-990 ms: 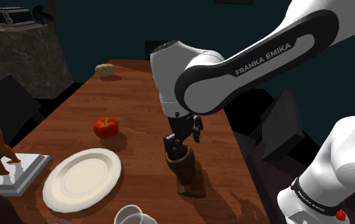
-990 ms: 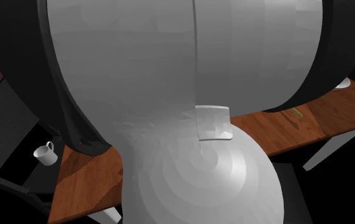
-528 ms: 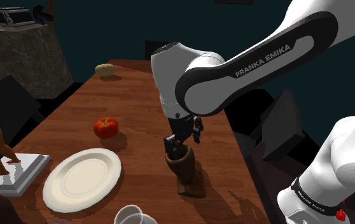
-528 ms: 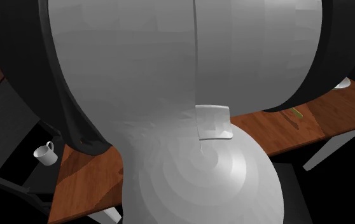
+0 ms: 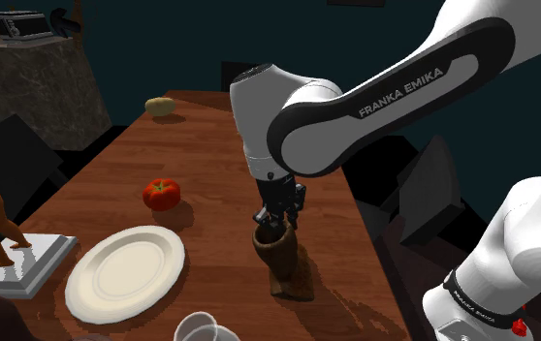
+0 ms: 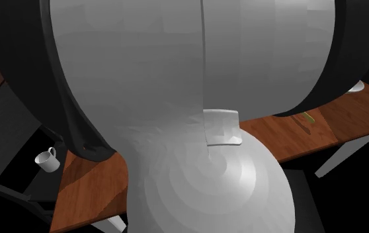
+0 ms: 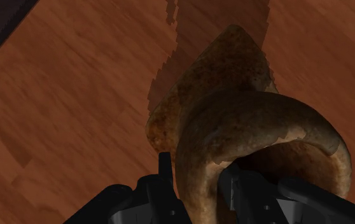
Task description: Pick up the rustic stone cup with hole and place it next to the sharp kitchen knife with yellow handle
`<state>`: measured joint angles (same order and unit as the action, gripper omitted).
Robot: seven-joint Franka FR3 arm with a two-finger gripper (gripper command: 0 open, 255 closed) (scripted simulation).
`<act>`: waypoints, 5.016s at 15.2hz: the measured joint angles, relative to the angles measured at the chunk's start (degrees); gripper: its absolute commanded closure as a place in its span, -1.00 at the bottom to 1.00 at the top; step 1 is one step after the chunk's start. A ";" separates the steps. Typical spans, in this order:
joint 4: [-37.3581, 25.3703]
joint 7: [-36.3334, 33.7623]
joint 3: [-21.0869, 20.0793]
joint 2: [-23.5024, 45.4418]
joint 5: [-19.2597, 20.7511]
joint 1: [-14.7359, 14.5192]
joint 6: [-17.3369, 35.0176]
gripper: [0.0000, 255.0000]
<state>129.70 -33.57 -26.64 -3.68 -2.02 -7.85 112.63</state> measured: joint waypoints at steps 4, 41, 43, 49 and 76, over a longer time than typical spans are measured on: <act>-0.40 0.11 0.01 -0.45 -0.22 -0.03 -0.88 1.00; -23.30 1.93 1.72 -6.47 -1.81 0.55 -29.31 1.00; -25.37 1.75 1.68 -6.14 -1.71 0.55 -31.06 1.00; -26.35 7.50 5.10 -6.27 0.17 3.04 -32.30 1.00; -53.21 39.18 21.33 16.89 11.89 18.09 -33.87 1.00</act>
<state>76.48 5.61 -5.31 13.21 9.87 10.23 78.76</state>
